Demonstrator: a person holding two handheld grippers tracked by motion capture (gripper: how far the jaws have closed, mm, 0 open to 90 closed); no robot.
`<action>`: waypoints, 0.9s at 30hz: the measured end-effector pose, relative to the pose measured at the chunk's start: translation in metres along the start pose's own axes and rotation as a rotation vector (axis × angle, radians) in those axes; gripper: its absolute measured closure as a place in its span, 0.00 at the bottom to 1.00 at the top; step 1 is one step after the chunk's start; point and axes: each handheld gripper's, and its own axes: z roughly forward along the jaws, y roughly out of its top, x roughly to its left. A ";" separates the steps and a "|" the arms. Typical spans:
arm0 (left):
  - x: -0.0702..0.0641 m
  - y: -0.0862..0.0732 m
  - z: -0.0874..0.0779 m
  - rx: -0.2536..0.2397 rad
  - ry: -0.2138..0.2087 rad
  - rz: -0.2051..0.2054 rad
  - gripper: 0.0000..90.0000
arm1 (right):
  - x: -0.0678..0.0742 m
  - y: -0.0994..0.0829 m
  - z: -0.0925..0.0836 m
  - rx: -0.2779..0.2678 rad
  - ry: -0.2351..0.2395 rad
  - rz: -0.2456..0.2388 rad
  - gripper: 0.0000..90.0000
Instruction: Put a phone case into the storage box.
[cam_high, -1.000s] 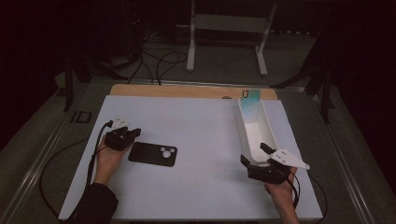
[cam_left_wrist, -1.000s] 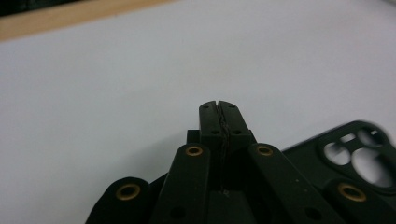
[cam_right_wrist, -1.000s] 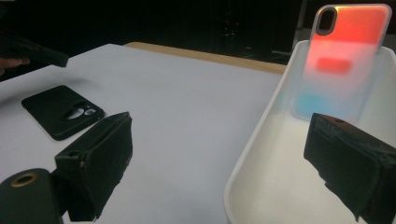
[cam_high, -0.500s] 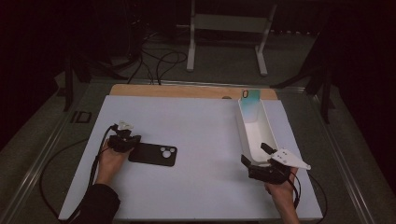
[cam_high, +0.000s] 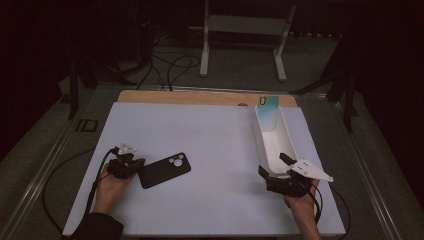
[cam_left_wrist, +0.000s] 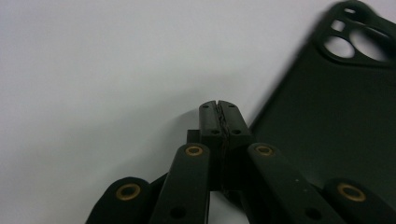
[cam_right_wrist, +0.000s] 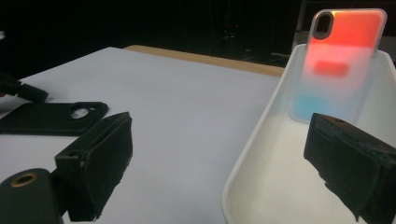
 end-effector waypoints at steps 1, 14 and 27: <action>-0.002 -0.002 -0.002 0.000 -0.007 -0.002 1.00 | 0.000 0.000 0.000 0.001 0.001 0.003 0.09; -0.024 -0.014 -0.008 -0.019 -0.091 0.045 1.00 | 0.000 0.001 0.001 -0.009 0.022 -0.022 0.10; -0.024 -0.013 -0.063 -0.408 -0.069 0.001 0.64 | 0.002 0.002 0.000 0.016 0.060 -0.001 0.12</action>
